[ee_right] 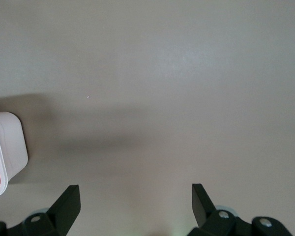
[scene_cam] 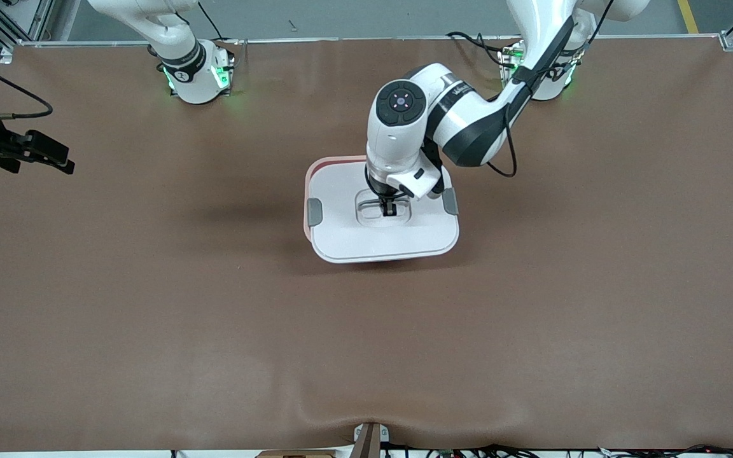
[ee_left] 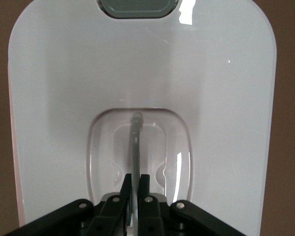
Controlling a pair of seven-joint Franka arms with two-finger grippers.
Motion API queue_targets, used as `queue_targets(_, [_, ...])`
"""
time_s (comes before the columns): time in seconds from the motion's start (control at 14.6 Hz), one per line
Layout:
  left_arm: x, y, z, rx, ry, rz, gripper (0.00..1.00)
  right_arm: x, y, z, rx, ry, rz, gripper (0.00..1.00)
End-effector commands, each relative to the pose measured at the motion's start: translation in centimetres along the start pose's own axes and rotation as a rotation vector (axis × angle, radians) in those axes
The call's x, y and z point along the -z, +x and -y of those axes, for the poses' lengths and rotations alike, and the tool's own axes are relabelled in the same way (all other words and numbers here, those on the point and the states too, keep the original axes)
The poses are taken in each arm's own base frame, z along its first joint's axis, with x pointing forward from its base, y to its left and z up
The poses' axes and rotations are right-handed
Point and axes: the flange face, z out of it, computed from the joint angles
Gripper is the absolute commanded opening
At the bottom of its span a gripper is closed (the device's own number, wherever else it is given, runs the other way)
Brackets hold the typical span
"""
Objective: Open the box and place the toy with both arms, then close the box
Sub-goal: 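Lower the lid onto the box and press it down with the left gripper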
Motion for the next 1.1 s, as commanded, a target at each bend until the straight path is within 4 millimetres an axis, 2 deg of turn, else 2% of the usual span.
queue_targets(0.0, [0.0,-1.2,0.7,0.004,-0.021,-0.020,0.00,1.2,-0.5,-0.5,0.044,0.013,-0.021,1.00])
queue_targets(0.21, [0.0,-1.3,0.7,-0.003,-0.035,-0.027,0.00,1.9,0.2,-0.8,0.090,0.002,-0.037,1.00])
queue_targets(0.34, [0.0,-1.6,1.1,-0.011,-0.034,-0.027,0.00,1.8,0.3,-1.4,0.069,0.021,-0.026,1.00])
queue_targets(0.69, [-0.3,-2.1,1.7,-0.016,-0.033,-0.028,0.00,1.1,0.2,-1.1,0.020,0.050,-0.007,1.00])
queue_targets(1.03, [-1.3,-2.2,1.8,-0.018,-0.023,-0.038,0.00,0.9,0.1,-1.6,0.029,0.074,0.003,1.00])
